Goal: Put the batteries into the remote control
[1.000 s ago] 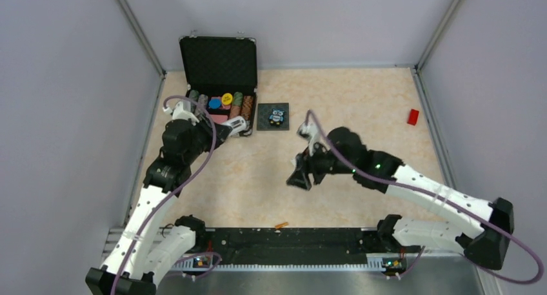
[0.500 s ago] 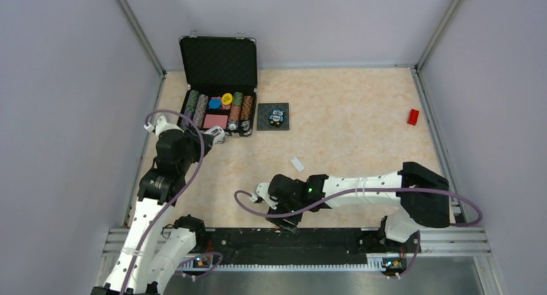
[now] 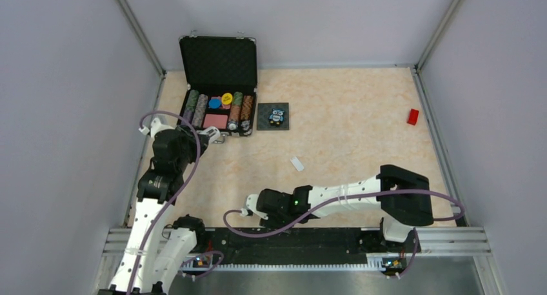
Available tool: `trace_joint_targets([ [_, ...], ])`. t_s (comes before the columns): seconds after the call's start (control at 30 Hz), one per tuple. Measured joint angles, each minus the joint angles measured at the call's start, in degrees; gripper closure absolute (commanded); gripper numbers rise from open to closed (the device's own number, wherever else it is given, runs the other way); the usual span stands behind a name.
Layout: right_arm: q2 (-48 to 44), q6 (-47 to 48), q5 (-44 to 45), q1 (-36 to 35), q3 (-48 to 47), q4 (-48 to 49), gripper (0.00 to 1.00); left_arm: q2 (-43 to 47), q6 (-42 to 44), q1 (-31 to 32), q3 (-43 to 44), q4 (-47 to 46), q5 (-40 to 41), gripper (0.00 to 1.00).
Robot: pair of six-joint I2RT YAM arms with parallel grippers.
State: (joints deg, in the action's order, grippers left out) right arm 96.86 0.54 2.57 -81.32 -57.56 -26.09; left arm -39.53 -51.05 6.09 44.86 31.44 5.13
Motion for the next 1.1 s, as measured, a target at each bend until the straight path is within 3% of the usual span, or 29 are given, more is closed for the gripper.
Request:
trace_joint_targets([
  [0.43,2.2,-1.2,4.5,-1.8,0.0,3.1,0.65,-0.1,-0.9,-2.5,-2.2,-1.4,-4.6,1.0],
  [0.63,2.2,-2.3,4.8,-2.5,0.1,3.2,0.95,-0.1,-1.0,-2.8,-2.3,-1.6,-6.4,1.0],
  [0.87,2.1,-6.3,6.8,-2.7,0.1,3.4,1.0,0.1,-0.8,-3.1,-3.6,-4.5,-10.3,1.0],
  [0.97,0.2,-10.0,6.3,0.0,0.5,3.4,1.0,0.5,-0.7,-3.1,-4.8,-7.1,-13.3,1.0],
  [1.1,-9.0,-15.8,6.4,9.2,1.4,3.9,1.0,1.2,-1.3,-3.1,-6.4,-12.3,-17.9,1.0],
])
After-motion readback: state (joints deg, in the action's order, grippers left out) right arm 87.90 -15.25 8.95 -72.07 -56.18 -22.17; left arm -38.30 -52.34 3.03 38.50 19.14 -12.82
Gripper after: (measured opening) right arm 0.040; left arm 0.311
